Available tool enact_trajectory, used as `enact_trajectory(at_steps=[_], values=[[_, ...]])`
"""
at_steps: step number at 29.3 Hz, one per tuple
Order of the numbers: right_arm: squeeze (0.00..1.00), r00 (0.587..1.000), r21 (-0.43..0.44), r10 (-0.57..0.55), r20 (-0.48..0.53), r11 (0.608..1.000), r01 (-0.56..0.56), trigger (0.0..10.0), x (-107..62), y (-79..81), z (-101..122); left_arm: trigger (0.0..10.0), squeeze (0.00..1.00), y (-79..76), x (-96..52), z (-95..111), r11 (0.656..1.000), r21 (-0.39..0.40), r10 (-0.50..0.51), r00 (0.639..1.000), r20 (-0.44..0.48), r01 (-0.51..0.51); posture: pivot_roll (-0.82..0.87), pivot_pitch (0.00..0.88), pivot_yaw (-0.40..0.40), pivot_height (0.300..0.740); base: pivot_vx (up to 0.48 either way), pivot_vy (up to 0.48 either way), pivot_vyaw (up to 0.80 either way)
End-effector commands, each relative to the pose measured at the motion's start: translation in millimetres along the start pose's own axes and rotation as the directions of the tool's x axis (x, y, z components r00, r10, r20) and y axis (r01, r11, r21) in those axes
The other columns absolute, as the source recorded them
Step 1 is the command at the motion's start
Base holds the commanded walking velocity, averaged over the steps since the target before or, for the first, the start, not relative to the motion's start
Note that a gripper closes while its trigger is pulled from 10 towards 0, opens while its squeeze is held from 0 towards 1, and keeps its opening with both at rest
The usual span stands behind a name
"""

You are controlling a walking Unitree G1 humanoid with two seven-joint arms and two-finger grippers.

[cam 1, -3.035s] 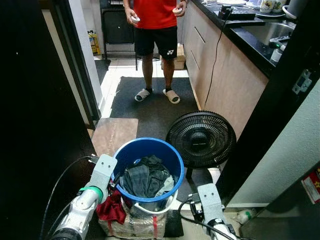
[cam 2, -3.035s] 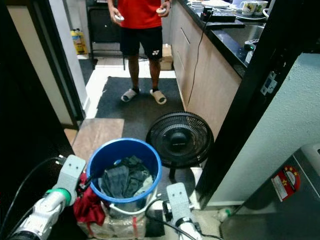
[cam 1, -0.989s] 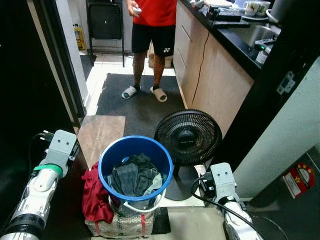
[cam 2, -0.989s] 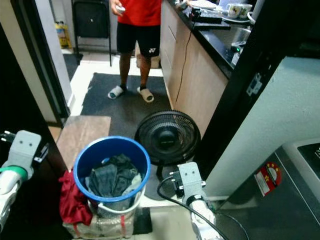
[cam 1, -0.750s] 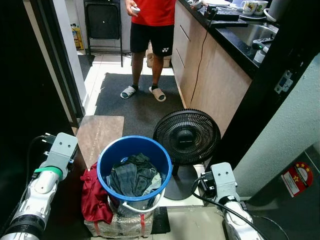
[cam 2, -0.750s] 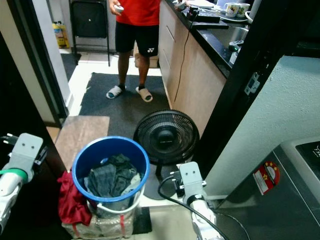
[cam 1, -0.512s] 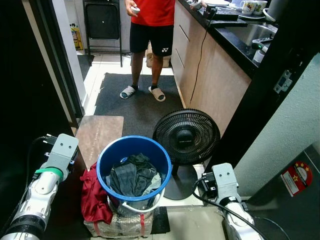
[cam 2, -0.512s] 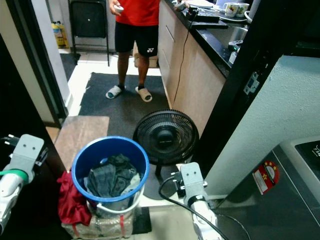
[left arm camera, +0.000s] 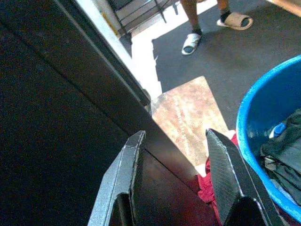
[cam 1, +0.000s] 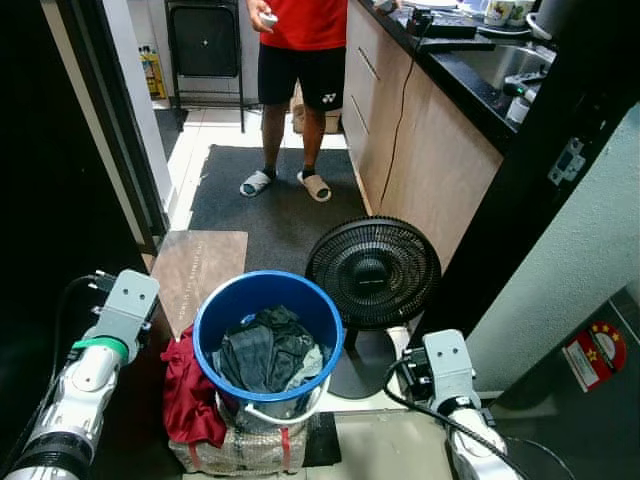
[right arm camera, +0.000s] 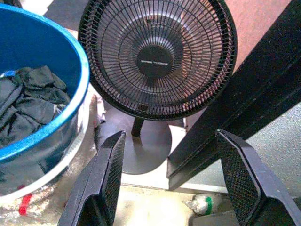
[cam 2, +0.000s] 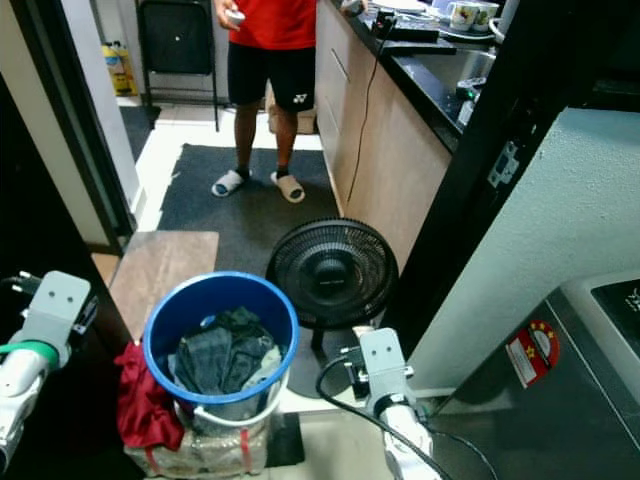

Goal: Clothes washing

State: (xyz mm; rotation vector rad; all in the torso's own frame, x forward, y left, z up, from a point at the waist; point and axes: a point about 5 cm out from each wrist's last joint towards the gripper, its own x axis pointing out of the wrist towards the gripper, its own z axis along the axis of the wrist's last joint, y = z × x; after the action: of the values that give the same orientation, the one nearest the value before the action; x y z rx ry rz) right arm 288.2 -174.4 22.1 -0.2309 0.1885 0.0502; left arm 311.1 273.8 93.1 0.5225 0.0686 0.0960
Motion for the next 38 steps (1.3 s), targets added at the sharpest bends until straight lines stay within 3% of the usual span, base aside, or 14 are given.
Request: enact_trajectory(at_steps=[1,11,14,16,22,27,29,34,38], values=[[0.0,1.0,0.006,0.005,-0.023,1.0,-0.005,10.0,-0.7,0.7,-3.3,10.0,0.0,-8.9,-6.0,-3.7,0.998,0.021,-0.06,0.998,0.011,0.06,0.02,0.019,0.006,0.74,0.0,0.0,0.0],[0.0,1.0,0.017,-0.006,-0.003,1.0,0.006,10.0,2.2,-1.9,2.2,10.0,0.0,-49.5,-10.4,11.4,0.982,-0.022,-0.184,0.98,0.082,0.186,0.03,0.028,0.016,0.74,0.0,0.0,0.0],[0.0,1.0,0.02,-0.009,-0.001,1.0,0.009,10.0,2.3,-2.2,2.6,10.0,0.0,-51.1,-10.5,12.2,0.981,-0.026,-0.187,0.979,0.084,0.19,0.03,0.028,0.016,0.74,0.0,0.0,0.0],[0.0,1.0,0.035,-0.018,0.011,0.999,0.017,10.0,2.0,3.4,4.9,10.0,0.0,-59.6,-9.5,16.9,0.976,-0.081,-0.196,0.977,0.084,0.202,0.01,0.04,0.043,0.74,0.0,0.0,0.0],[0.0,0.999,0.053,0.0,0.037,0.999,-0.002,10.0,1.2,14.9,9.5,10.0,0.0,-66.2,-9.5,23.5,0.971,-0.152,-0.175,0.981,0.085,0.187,0.03,0.034,0.02,0.74,0.0,0.0,0.0],[0.0,0.998,0.066,-0.007,0.058,0.998,0.003,10.0,3.0,13.6,15.2,10.0,0.0,-74.5,-13.3,27.2,0.969,-0.154,-0.18,0.98,0.085,0.191,0.03,0.025,0.027,0.74,0.0,0.0,0.0],[0.0,0.996,0.083,-0.041,0.081,0.996,0.034,10.0,6.5,6.2,21.3,10.0,0.0,-91.8,-21.1,34.5,0.96,-0.149,-0.222,0.969,0.112,0.237,0.03,0.018,0.059,0.74,0.0,0.0,0.0],[0.0,0.993,0.098,-0.074,0.086,0.993,0.066,10.0,8.1,2.1,23.6,10.0,0.0,-104.6,-26.3,39.4,0.952,-0.144,-0.254,0.959,0.129,0.272,0.02,0.012,0.062,0.74,0.0,0.0,0.0],[0.0,0.991,0.124,-0.085,0.105,0.99,0.072,10.0,3.3,13.0,26.7,10.0,0.0,-117.5,-27.1,41.4,0.958,-0.141,-0.24,0.967,0.082,0.249,0.0,0.018,0.073,0.74,0.0,0.0,0.0]])
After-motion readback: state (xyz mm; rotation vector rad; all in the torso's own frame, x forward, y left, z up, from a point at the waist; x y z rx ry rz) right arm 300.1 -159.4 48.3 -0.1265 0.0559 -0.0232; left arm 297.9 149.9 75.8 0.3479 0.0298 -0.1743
